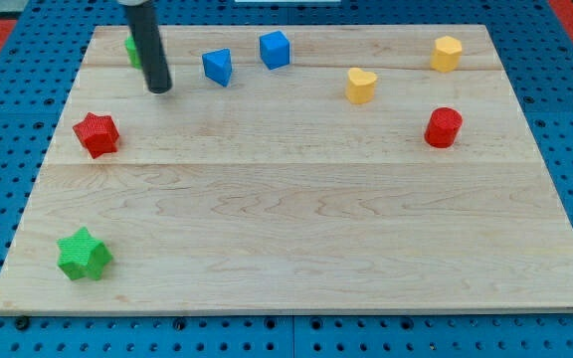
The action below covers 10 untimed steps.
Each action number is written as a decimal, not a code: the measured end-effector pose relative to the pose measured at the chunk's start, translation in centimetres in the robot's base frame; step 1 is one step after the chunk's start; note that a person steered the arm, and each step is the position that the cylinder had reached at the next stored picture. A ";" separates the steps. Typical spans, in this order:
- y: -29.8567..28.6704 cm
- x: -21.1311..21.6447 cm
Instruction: Place the blue triangle at the bottom center of the board
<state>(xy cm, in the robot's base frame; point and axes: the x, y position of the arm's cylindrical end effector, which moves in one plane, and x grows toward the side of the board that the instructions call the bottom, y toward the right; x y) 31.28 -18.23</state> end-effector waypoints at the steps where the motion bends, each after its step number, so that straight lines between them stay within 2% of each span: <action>1: 0.1 -4.1; 2: 3.6 -5.6; 3: 7.1 -4.0; 4: 9.3 2.1; 5: 9.5 1.9; 7: 7.4 -5.0; 8: 11.2 -3.6; 10: 14.3 8.4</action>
<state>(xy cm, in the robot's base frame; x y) 39.67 -3.93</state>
